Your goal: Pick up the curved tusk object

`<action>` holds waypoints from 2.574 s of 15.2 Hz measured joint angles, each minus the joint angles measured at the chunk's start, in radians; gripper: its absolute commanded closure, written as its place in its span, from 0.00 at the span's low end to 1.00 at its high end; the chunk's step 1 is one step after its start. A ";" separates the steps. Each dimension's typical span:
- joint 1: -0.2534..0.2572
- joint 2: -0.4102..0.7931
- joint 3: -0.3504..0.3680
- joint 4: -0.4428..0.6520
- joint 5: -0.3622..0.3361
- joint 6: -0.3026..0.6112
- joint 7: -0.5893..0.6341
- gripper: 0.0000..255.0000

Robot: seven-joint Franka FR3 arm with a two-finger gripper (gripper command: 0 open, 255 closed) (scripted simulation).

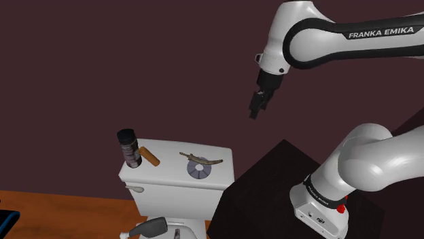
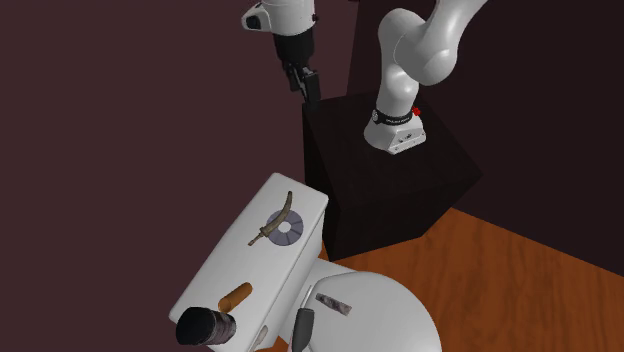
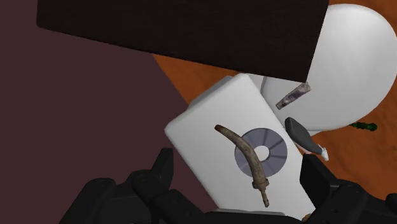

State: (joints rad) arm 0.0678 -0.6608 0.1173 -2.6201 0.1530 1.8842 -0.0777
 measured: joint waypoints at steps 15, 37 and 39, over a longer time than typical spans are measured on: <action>0.064 0.541 0.111 -0.051 -0.008 0.674 -0.074 0.00; 0.216 1.170 -0.002 0.185 -0.302 1.123 0.060 1.00; 0.216 1.171 -0.002 0.186 -0.302 1.123 0.060 1.00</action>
State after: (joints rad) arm 0.2836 0.5103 0.1154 -2.4341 -0.1492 3.0076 -0.0182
